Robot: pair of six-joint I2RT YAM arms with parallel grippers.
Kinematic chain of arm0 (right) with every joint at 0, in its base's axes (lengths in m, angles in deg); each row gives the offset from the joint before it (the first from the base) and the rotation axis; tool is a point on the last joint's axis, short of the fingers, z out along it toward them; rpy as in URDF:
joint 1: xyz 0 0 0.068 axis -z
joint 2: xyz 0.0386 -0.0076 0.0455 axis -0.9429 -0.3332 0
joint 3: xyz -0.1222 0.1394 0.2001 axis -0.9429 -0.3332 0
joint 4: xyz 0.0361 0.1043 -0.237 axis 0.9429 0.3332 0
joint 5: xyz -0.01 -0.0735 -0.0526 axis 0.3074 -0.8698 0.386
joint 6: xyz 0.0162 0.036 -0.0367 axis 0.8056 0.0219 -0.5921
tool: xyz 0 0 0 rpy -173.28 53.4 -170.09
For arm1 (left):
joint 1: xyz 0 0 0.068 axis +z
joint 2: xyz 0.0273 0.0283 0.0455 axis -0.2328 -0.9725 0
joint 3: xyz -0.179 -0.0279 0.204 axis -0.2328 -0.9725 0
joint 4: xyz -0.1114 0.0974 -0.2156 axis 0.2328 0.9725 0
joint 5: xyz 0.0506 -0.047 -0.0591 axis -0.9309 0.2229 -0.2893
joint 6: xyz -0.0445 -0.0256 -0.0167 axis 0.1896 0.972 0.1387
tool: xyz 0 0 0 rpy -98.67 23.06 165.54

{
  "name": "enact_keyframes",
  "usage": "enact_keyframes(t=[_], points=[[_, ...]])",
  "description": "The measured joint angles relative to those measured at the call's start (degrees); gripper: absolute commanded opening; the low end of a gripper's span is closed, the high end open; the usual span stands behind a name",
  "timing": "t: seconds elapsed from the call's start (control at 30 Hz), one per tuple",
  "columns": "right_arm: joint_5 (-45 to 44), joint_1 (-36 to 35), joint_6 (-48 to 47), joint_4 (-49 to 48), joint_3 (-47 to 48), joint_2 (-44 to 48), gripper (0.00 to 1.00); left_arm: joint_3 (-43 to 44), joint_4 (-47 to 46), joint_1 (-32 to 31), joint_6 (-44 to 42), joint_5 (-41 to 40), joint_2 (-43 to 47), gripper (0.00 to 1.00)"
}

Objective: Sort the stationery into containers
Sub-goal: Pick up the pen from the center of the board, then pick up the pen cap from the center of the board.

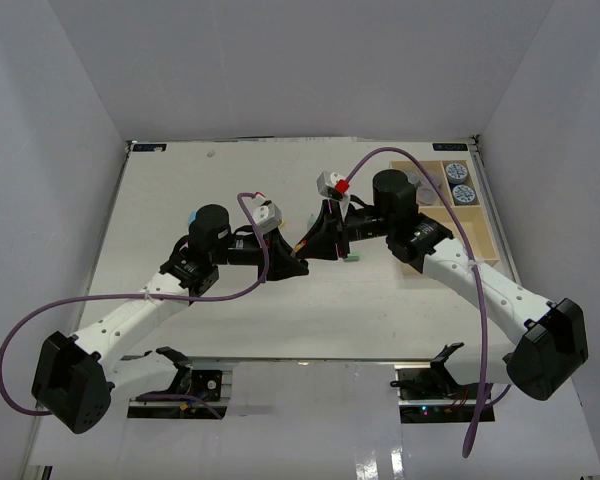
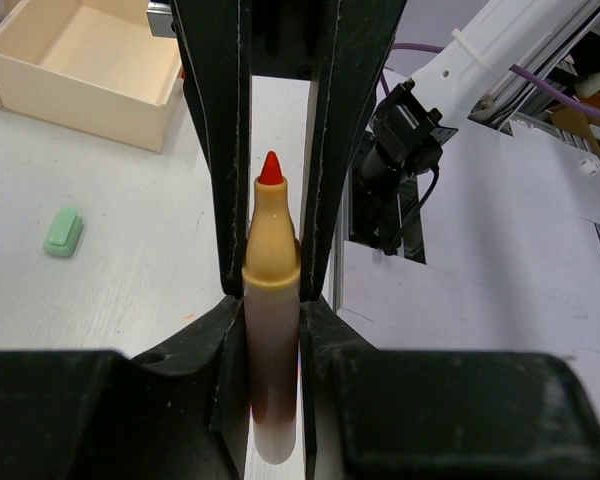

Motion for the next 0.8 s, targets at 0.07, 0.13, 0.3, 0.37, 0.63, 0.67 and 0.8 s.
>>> enact_keyframes(t=[0.07,0.13,0.3,0.37,0.63,0.67,0.8], points=[[-0.15,0.0,0.0,0.0,0.0,0.02,0.17,0.0,-0.02,0.0,-0.02,0.0,0.0,0.14],[-0.39,-0.02,-0.02,0.02,-0.02,0.09,0.2,0.0,-0.04,0.0,-0.02,0.0,0.0,0.13],[-1.18,-0.07,-0.07,0.11,-0.13,0.52,0.3,0.0,-0.28,0.0,-0.17,-0.02,0.02,0.09],[-1.2,-0.07,-0.02,0.17,-0.15,0.59,0.38,0.0,-0.24,0.0,-0.17,-0.07,0.02,0.08],[-2.1,0.24,-0.24,1.16,-0.35,2.36,0.66,0.0,-0.07,0.04,-0.26,-0.83,0.02,0.08],[-2.38,0.42,-0.39,1.51,-0.37,2.8,0.71,0.0,0.0,0.04,-0.35,-0.94,0.02,0.08],[-4.5,1.79,-0.5,3.41,-0.44,5.2,0.85,0.0,0.39,0.04,-0.48,-1.68,0.0,0.08]])
